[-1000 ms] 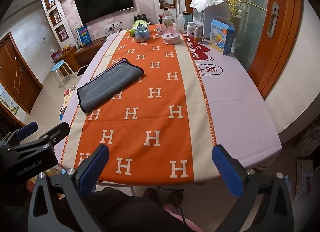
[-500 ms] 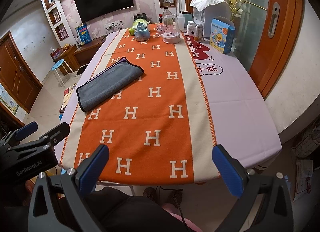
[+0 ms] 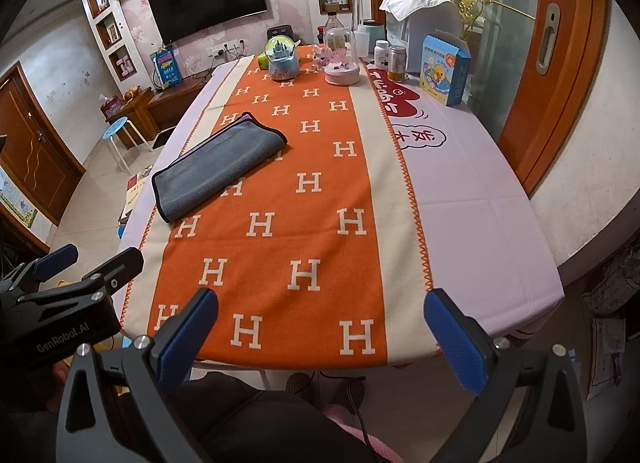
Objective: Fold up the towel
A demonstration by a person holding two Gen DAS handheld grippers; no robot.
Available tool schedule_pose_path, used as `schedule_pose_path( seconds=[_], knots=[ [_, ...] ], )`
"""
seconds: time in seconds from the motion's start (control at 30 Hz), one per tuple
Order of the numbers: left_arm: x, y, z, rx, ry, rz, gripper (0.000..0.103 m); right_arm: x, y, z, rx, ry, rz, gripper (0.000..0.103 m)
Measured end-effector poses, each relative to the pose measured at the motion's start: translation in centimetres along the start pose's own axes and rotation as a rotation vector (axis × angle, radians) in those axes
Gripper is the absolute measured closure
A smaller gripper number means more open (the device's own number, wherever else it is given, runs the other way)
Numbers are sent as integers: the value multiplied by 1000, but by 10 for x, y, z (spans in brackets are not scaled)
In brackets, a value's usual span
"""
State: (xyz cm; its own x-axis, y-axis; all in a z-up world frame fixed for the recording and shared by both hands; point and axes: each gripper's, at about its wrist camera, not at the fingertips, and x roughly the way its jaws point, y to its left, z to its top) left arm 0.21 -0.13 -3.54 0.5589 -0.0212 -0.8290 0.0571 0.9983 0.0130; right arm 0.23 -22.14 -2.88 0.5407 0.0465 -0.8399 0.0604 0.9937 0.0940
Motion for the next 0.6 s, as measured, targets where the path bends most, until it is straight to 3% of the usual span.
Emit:
schedule_pose_path(
  seconds=[0.6],
  knots=[
    [1, -1, 0, 1, 2, -1, 1, 1, 1, 2, -1, 2, -1, 0]
  ],
)
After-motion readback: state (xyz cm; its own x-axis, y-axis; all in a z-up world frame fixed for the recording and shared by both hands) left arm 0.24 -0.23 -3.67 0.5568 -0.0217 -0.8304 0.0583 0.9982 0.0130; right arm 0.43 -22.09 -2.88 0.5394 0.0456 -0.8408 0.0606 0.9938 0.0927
